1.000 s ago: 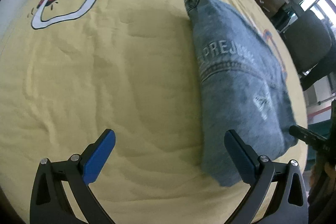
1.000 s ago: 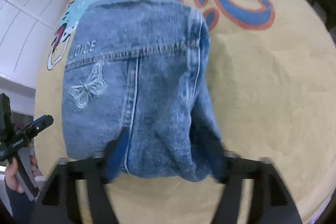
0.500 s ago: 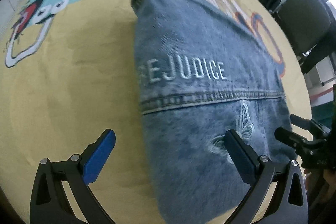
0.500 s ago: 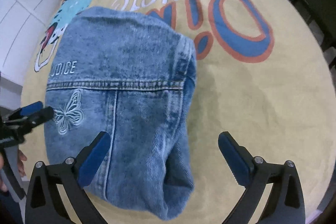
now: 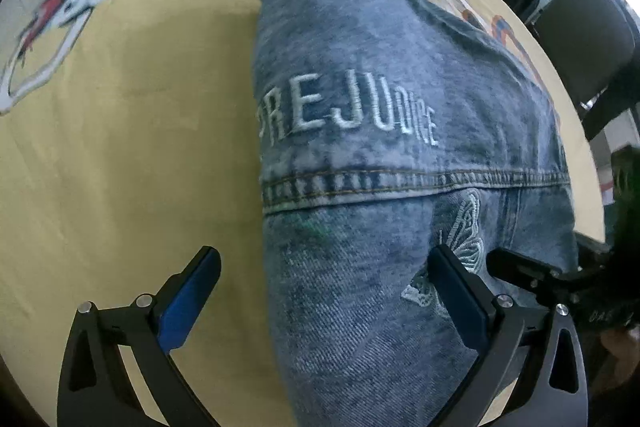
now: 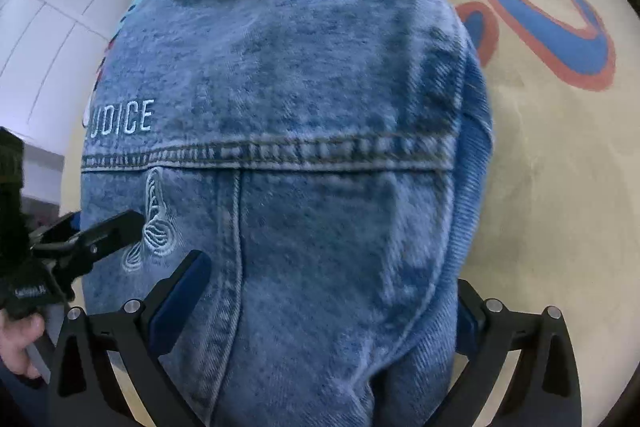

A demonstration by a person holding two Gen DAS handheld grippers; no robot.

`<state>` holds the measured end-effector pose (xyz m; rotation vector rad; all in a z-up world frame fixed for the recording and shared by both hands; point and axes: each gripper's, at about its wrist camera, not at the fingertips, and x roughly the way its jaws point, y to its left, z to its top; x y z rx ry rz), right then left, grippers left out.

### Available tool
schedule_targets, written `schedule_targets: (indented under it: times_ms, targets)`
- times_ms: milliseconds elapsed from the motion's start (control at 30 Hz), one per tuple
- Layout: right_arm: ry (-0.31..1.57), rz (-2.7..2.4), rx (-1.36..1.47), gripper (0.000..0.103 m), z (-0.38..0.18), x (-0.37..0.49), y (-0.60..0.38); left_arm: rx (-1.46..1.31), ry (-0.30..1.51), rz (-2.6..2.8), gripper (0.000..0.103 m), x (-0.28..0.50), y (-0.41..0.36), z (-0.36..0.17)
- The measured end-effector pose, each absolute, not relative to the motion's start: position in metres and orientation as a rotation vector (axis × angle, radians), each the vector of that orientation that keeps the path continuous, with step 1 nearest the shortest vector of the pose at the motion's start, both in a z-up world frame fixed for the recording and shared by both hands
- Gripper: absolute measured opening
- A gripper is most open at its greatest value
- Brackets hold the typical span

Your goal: Fold large clothes

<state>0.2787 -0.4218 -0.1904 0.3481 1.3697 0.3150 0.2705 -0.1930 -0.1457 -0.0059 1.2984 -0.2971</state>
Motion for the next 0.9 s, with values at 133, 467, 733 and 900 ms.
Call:
schedule_targets:
  times_ms: [133, 467, 733, 900]
  targets:
    - [1.389, 0.312, 0.359, 0.09, -0.186, 0.283, -0.416, -0.041, 1.316, -0.33, 0.092, 0.272, -0.192, -0.148]
    - [1.326, 0.294, 0.371, 0.027, -0.151, 0.275, -0.405, -0.031, 1.294, -0.436, 0.035, 0.269, -0.197, -0.133]
    - [1.225, 0.359, 0.307, 0.024, -0.096, 0.262, -0.369, -0.048, 1.194, -0.472, 0.032, 0.261, -0.156, -0.079]
    - [1.192, 0.432, 0.28, 0.024, -0.075, 0.261, -0.315, -0.053, 1.169, -0.427, 0.032, 0.251, -0.111, -0.064]
